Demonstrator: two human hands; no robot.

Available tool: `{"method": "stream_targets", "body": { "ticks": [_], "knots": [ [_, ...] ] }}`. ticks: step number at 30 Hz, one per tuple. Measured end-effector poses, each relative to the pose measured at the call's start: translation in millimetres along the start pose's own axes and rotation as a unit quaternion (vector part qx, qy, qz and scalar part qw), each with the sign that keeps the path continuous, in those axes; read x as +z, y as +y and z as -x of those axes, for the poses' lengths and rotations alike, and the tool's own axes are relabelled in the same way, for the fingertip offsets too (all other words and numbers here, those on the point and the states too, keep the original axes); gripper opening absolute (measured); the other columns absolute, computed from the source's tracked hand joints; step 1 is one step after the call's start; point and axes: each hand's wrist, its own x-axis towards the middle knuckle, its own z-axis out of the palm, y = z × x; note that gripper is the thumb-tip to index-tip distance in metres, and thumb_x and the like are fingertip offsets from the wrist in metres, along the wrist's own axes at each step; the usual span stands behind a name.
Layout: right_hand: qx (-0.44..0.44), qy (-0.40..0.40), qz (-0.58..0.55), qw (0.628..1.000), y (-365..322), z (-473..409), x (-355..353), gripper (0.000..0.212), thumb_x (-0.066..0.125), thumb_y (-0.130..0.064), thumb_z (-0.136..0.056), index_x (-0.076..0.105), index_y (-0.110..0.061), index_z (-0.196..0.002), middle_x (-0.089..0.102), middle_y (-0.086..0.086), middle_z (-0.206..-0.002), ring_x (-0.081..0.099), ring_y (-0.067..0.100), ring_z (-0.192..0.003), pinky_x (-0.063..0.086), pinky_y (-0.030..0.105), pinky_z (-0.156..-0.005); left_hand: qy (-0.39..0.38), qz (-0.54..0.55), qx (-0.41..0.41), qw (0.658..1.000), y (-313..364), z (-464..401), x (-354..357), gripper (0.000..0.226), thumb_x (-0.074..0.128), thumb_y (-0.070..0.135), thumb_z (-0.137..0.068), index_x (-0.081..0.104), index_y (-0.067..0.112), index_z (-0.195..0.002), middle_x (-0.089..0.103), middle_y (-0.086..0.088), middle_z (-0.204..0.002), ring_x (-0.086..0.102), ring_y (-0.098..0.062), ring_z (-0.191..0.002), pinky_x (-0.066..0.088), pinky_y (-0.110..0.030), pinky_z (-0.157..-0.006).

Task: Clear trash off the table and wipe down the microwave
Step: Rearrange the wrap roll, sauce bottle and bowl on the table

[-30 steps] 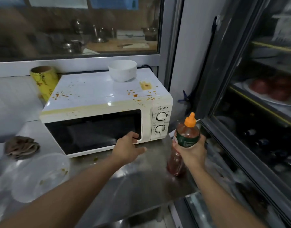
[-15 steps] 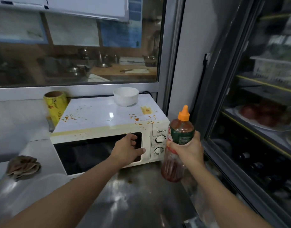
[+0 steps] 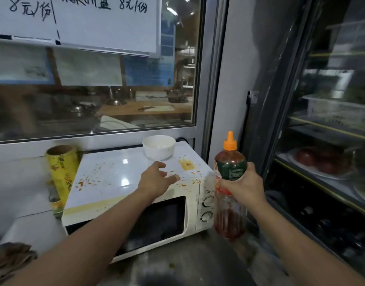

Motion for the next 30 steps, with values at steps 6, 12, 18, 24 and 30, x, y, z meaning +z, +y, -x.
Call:
{"method": "stream_targets", "body": {
  "ticks": [6, 12, 18, 24, 30],
  "knots": [
    [0.017, 0.026, 0.024, 0.999, -10.6, -6.8, 5.4, 0.07, 0.086, -0.038, -0.052, 0.041, -0.022, -0.103, 0.055, -0.004, -0.092, 0.054, 0.017, -0.083, 0.045, 0.028, -0.069, -0.007, -0.01, -0.006, 1.0, -4.1, -40.3, -9.3, 0.066, 0.073, 0.038, -0.078, 0.042, 0.016, -0.131, 0.06, -0.007, -0.122, 0.058, -0.026, -0.106, 0.047, -0.035, -0.089],
    [0.029, 0.043, 0.041, 0.998, -23.8, -10.6, 10.0, 0.072, 0.086, -0.038, -0.053, 0.043, -0.02, -0.107, 0.057, -0.001, -0.096, 0.057, 0.019, -0.088, 0.052, 0.037, -0.077, 0.06, -0.025, -0.007, 0.998, -12.7, -82.2, -21.1, 0.076, 0.071, 0.035, -0.079, 0.031, 0.009, -0.139, 0.052, -0.015, -0.132, 0.05, -0.033, -0.118, 0.043, -0.039, -0.092],
    [0.05, 0.057, 0.054, 0.996, -25.4, -11.9, 15.6, 0.074, 0.086, -0.039, -0.053, 0.044, -0.017, -0.11, 0.058, 0.0, -0.098, 0.058, 0.021, -0.088, 0.053, 0.04, -0.078, 0.099, 0.003, -0.046, 0.994, -20.2, -125.7, -22.6, 0.076, 0.068, 0.039, -0.081, 0.029, 0.003, -0.135, 0.044, -0.02, -0.136, 0.047, -0.037, -0.12, 0.042, -0.044, -0.094],
    [0.053, 0.061, 0.071, 0.994, -22.8, -15.3, 18.8, 0.077, 0.087, -0.037, -0.054, 0.043, -0.016, -0.114, 0.056, -0.001, -0.098, 0.059, 0.023, -0.092, 0.053, 0.043, -0.079, 0.099, 0.039, -0.1, 0.989, -20.7, -161.7, -12.7, 0.074, 0.059, 0.045, -0.086, 0.027, 0.0, -0.136, 0.048, -0.022, -0.133, 0.049, -0.041, -0.118, 0.042, -0.044, -0.096],
    [0.05, 0.064, 0.067, 0.994, -19.2, -16.2, 24.6, 0.075, 0.086, -0.039, -0.054, 0.044, -0.018, -0.112, 0.059, -0.001, -0.098, 0.06, 0.022, -0.09, 0.053, 0.041, -0.076, 0.08, 0.159, -0.183, 0.967, -19.3, -175.3, -3.5, 0.065, 0.056, 0.032, -0.088, 0.022, 0.01, -0.139, 0.055, -0.02, -0.122, 0.063, -0.026, -0.06, 0.051, -0.032, -0.051]
  ]
}}
